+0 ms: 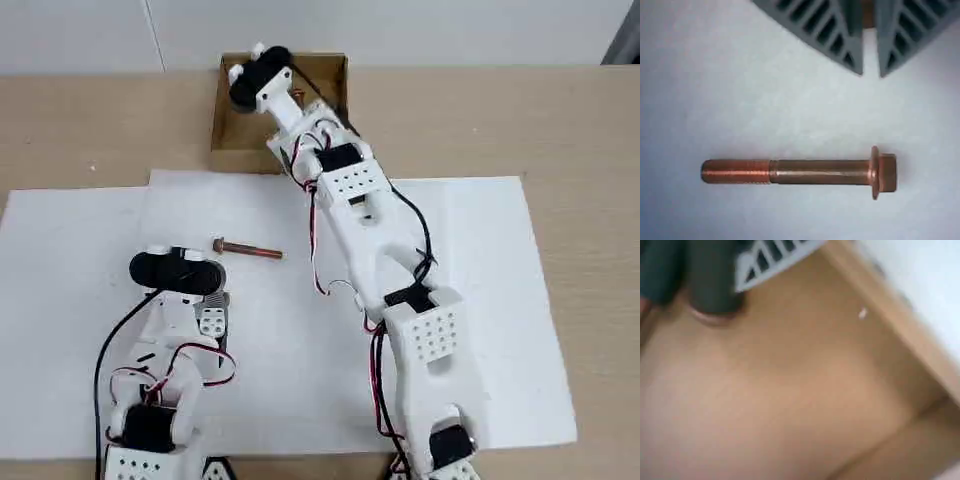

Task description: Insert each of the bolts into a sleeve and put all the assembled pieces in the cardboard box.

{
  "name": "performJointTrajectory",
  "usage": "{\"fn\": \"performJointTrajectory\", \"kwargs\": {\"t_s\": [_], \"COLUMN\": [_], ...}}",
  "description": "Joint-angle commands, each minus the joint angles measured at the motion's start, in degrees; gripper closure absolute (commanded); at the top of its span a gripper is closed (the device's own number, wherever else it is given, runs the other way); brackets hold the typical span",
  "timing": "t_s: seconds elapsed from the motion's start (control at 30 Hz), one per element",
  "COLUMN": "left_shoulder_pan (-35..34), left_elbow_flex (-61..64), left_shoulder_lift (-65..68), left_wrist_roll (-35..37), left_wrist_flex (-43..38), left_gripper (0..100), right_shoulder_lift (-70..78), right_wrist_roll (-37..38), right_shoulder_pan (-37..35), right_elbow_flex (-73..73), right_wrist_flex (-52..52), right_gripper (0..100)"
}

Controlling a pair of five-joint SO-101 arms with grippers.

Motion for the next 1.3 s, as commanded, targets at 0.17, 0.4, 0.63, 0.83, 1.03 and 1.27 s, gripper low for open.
{"fn": "performJointTrajectory", "kwargs": {"t_s": [0.17,0.4,0.63,0.83,1.03,1.27], "left_shoulder_pan": [0.1,-0.1,-0.1,-0.1,-0.1,-0.1], "left_elbow_flex": [-0.3,-0.3,-0.3,-0.3,-0.3,-0.3], "left_shoulder_lift": [-0.5,-0.5,-0.5,-0.5,-0.5,-0.5], "left_wrist_roll": [-0.5,-0.5,-0.5,-0.5,-0.5,-0.4], "left_wrist_flex": [-1.3,-1.3,-1.3,-1.3,-1.3,-1.3], "left_gripper": [100,100,100,100,100,100], "right_shoulder_lift": [-1.1,-8.7,-17.8,-22.2,-23.9,-23.5], "right_wrist_roll": [0.4,0.4,0.3,-5.2,-10.4,-10.4], "right_shoulder_pan": [-0.7,-0.7,-0.6,-0.5,-0.3,2.2], "right_elbow_flex": [-3.3,-3.3,-3.3,-3.3,-3.3,-3.0], "right_wrist_flex": [0.3,11.2,31.0,39.4,50.2,62.4], "right_gripper": [91.4,99.5,99.5,99.5,99.1,99.1]}}
